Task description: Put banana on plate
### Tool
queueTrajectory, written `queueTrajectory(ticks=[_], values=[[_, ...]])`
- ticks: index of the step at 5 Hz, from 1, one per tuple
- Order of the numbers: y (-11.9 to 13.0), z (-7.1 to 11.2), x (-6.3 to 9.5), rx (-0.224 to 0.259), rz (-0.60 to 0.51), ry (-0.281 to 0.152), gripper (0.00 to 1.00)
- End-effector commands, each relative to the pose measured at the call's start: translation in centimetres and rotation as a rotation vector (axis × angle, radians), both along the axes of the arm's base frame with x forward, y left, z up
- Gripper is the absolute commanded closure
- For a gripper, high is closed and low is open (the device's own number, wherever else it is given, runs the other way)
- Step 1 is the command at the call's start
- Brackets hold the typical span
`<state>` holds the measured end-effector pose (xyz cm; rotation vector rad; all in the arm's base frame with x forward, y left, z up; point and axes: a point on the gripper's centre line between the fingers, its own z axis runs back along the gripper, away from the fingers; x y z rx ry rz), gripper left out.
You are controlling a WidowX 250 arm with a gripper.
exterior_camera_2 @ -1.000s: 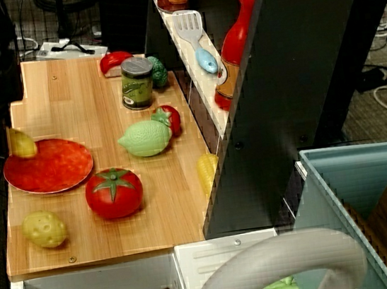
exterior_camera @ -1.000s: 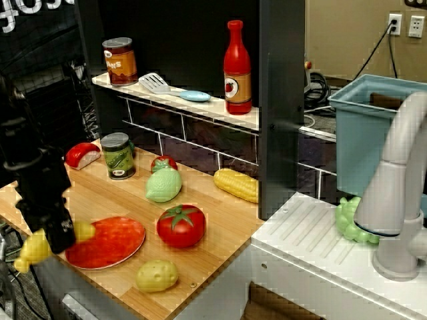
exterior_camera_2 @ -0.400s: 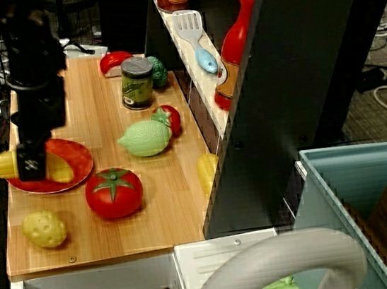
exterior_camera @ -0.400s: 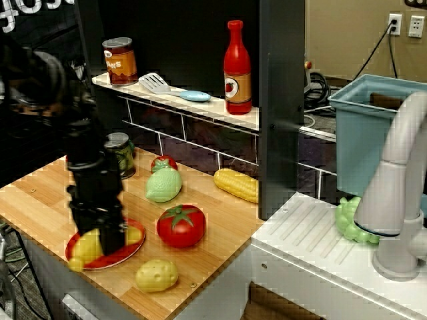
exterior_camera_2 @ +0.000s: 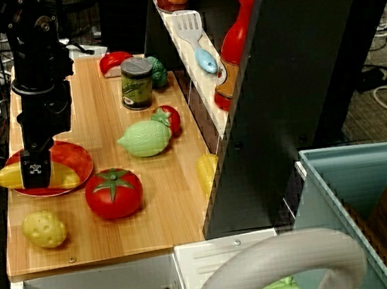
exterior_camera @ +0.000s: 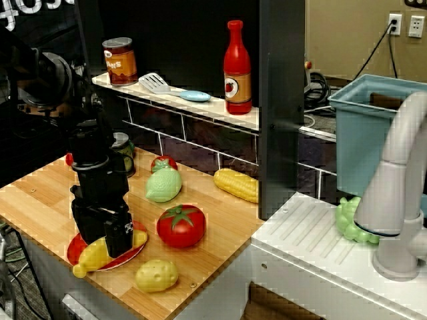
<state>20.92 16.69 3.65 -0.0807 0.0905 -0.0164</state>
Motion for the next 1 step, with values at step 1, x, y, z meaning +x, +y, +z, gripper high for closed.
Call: queueTrajectory(ticks=[1], values=[[0.66, 0.89, 0.53, 0.026, -0.002, -0.031, 0.00]])
